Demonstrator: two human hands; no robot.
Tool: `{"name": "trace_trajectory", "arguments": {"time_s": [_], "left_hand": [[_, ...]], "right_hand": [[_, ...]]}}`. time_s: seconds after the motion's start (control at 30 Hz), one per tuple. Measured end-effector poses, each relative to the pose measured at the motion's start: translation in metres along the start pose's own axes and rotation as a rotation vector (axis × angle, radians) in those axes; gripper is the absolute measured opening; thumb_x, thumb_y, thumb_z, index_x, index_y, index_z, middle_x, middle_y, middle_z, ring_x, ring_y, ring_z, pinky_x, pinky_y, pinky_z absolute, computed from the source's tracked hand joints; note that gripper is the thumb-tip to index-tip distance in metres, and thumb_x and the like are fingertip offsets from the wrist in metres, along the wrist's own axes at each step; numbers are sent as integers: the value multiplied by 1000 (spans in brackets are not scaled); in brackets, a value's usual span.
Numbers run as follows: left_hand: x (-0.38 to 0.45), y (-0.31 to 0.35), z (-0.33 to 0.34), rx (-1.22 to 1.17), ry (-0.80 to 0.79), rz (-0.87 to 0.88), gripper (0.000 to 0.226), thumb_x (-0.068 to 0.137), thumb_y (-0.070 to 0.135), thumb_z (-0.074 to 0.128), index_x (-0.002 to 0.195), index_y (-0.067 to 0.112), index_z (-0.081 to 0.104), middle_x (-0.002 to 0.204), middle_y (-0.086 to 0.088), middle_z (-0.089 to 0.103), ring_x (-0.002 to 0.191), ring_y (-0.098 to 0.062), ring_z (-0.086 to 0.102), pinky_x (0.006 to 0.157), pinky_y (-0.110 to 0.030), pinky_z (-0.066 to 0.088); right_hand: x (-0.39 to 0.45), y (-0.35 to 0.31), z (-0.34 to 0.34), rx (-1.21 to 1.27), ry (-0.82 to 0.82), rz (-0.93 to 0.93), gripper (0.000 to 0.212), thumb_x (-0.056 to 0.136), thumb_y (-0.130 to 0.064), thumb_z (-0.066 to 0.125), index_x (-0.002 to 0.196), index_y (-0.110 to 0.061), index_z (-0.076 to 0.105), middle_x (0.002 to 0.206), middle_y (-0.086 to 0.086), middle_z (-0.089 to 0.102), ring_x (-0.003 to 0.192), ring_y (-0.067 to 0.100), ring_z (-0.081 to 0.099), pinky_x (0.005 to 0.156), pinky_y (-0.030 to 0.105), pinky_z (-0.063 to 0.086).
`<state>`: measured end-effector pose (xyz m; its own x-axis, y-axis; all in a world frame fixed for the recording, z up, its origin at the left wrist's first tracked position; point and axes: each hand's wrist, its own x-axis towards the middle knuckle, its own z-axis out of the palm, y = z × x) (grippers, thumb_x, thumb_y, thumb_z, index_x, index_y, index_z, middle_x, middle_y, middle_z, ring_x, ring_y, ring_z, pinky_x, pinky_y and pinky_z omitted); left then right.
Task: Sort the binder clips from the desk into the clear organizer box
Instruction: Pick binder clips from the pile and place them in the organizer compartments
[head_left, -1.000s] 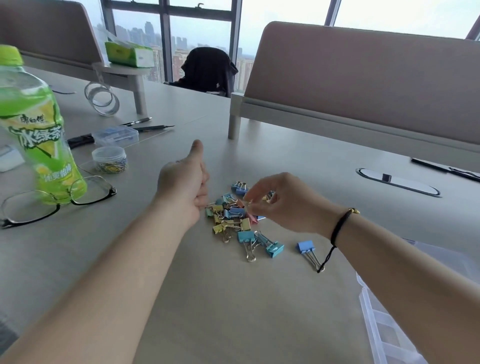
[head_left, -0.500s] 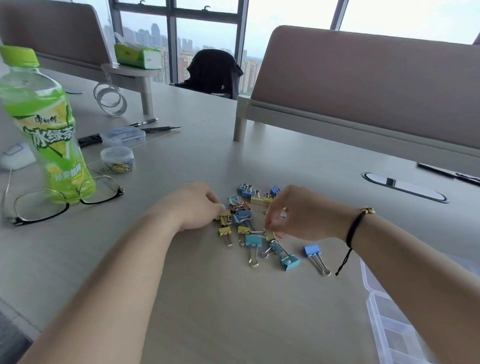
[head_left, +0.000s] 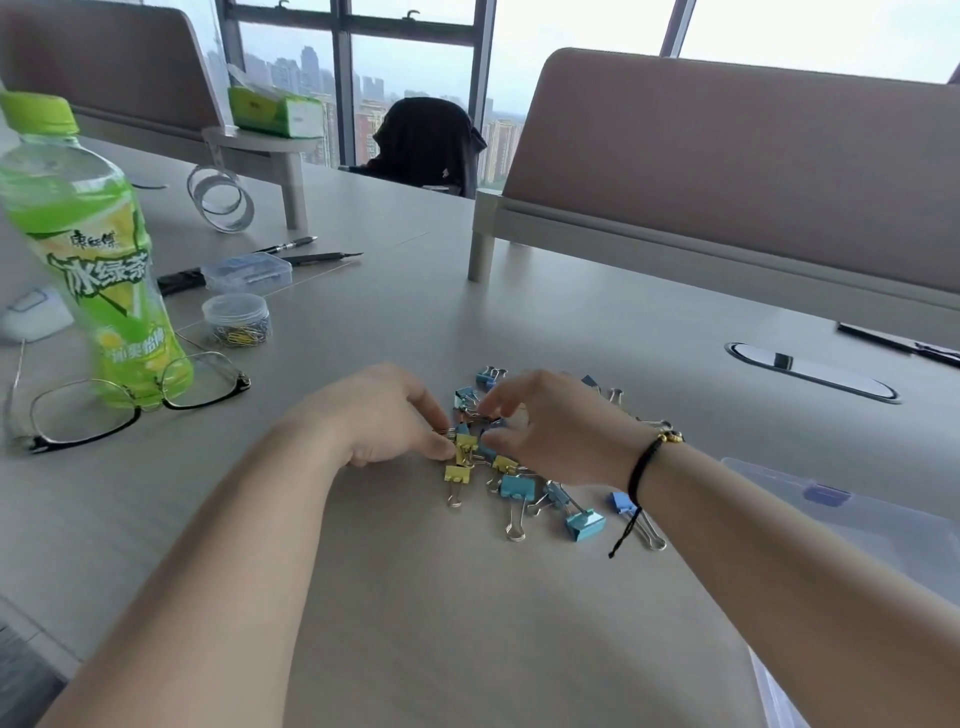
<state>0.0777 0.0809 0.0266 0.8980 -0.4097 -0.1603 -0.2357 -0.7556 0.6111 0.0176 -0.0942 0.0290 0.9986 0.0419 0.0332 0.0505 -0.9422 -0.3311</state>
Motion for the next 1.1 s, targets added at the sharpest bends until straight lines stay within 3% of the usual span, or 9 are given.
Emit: {"name": "trace_trajectory", "arguments": {"time_s": [0.13,0.2,0.4,0.6,0.8,0.87,0.93,1.03,1.1], "left_hand": [[3,-1,3,104,35,-42,33,67,48,84,85,26,68,87,6,64,81,-13,62,69,-24,51],[4,0,4,132,34,-38,29,70,48,82,77,25,66,83,6,64,81,-14,63,69,-25,50],[3,8,11,267,39,30,28,89,42,65,97,15,69,103,-4,66,94,-23,62,78,-28,49],[8,6,13,381,45,73,33,99,38,49,73,20,44,79,2,45,73,-19,49,53,-29,30],[15,2,14,5,72,10,19,93,19,47,81,8,56,74,-10,51,60,-24,40,55,-30,29],[14,2,13,-46,102,0,29,94,23,45,80,2,59,72,-11,48,58,-24,38,54,-28,27],[12,5,13,64,149,25,45,99,34,42,65,5,49,64,-6,43,54,-22,36,50,-27,24],[11,7,14,135,223,79,56,101,48,38,57,14,35,57,-4,35,51,-19,34,48,-29,22],[15,5,13,-52,275,64,49,98,43,44,59,14,37,57,-6,35,50,-22,31,49,-28,22]], "right_hand": [[-10,7,-2,-5,25,18,26,90,-36,66,116,-32,65,107,-10,64,85,7,56,66,19,38],[-14,9,-4,-3,58,32,23,89,-42,66,110,-31,64,98,-11,64,83,7,58,66,20,41],[-23,7,-1,-65,44,52,37,77,-59,72,96,-28,61,82,-15,58,73,1,50,58,21,38],[-24,7,-9,-29,-37,85,21,81,-44,74,95,-29,69,90,-13,65,78,6,58,63,22,43],[-22,4,-16,-52,-135,109,19,82,-32,74,99,-34,66,96,-11,64,85,12,61,71,25,47],[-21,1,-16,-95,-134,104,17,82,-30,73,98,-28,70,94,-7,67,86,16,63,73,27,52],[-18,-3,-14,-176,-137,75,20,82,-28,68,95,-13,73,97,6,71,89,26,66,75,34,57],[-16,-13,-15,-271,-176,60,25,85,-22,60,96,-5,74,99,14,71,71,23,55,61,28,45],[-17,-17,-20,-300,-198,49,23,85,-20,60,96,-6,74,80,12,68,56,13,47,55,26,37]]}}
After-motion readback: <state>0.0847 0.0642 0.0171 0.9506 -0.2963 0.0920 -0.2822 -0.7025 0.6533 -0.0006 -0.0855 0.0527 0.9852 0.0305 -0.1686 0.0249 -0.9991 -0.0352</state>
